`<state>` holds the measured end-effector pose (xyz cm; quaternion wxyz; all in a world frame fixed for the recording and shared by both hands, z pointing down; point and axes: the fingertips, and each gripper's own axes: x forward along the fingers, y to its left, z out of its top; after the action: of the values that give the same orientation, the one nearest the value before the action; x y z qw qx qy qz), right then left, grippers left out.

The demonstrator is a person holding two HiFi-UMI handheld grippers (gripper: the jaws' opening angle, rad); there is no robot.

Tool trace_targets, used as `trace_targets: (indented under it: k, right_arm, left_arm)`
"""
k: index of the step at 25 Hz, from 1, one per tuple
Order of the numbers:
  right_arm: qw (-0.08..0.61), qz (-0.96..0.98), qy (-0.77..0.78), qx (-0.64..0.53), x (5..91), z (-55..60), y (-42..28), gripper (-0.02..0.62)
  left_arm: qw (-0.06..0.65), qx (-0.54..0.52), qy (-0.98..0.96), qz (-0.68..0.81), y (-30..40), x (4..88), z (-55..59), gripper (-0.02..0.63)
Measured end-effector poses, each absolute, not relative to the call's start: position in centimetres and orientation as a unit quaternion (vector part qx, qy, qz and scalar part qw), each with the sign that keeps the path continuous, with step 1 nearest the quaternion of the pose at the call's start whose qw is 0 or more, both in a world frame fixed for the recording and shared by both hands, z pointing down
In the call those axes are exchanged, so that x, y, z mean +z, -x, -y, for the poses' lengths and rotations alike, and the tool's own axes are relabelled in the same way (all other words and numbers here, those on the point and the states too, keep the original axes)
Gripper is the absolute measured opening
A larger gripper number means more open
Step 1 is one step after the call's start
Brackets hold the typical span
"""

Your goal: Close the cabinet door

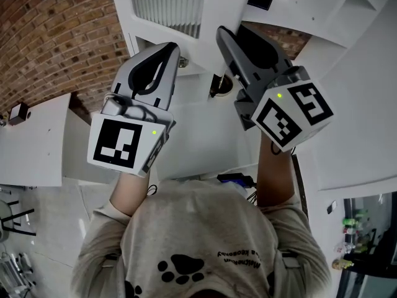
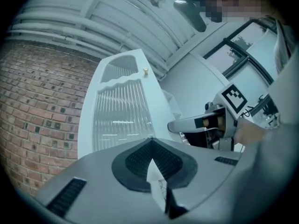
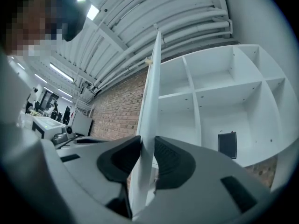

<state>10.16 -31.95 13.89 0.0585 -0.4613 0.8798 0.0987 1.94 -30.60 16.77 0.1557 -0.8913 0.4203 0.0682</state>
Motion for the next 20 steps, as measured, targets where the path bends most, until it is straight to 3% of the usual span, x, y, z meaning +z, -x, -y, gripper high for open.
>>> trace_targets:
  k: [20]
  right_arm:
    - [0.075,-0.911,0.399,0.077,13.8,39.9,-14.8,0.120]
  left_arm:
    - [0.153,0.051,0.887,-0.432,-6.0,17.9,36.8,0.008]
